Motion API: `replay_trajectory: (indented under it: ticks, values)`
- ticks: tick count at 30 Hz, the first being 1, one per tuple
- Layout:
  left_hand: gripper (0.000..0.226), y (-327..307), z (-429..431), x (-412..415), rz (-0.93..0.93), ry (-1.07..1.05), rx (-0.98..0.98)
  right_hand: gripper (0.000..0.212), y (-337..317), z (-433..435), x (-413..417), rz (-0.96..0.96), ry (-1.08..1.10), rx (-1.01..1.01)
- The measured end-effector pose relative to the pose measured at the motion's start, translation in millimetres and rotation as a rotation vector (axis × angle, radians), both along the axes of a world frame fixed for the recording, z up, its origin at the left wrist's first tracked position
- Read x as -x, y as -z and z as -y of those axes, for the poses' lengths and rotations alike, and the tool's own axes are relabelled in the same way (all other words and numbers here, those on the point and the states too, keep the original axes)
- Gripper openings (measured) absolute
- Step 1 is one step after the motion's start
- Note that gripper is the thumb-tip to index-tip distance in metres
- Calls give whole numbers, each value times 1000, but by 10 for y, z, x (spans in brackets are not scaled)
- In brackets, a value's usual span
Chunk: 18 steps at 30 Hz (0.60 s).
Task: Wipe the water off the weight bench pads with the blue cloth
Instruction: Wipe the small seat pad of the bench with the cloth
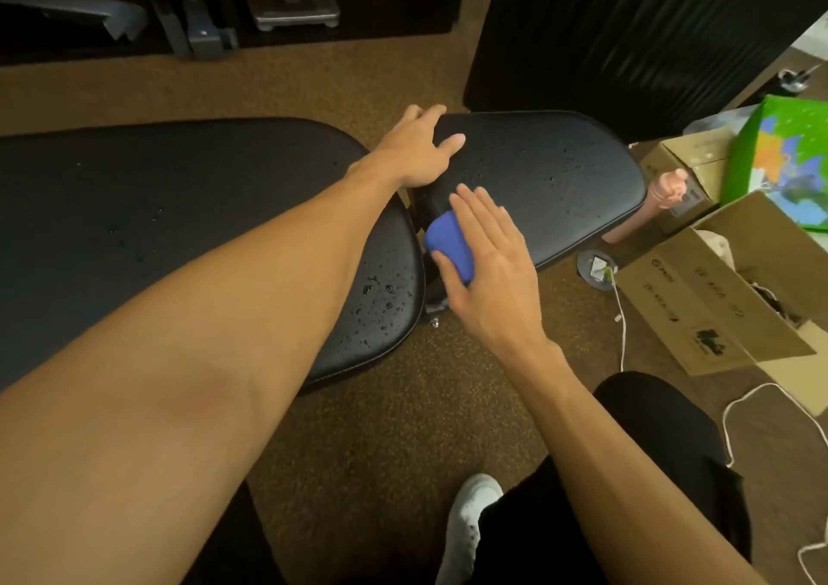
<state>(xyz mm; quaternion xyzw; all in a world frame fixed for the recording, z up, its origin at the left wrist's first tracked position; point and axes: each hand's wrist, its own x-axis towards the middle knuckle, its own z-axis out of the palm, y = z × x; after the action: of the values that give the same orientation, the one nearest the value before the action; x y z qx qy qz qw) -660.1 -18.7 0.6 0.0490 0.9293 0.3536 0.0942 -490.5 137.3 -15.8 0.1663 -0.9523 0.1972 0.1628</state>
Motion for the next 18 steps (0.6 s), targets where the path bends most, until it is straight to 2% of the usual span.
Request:
replay_trajectory:
  ticks: [6,12,18]
  values:
    - [69,21,15,9,2,-9,-31,66,112,-215,-155,-41,-7,-58]
    - [69,27,0,11,-20,-1,-18,64,116,27,3,-141,-27,-146]
    - [70,43,6,21,-14,-6,-12,70,200,-230,-206,-137,-39,-110]
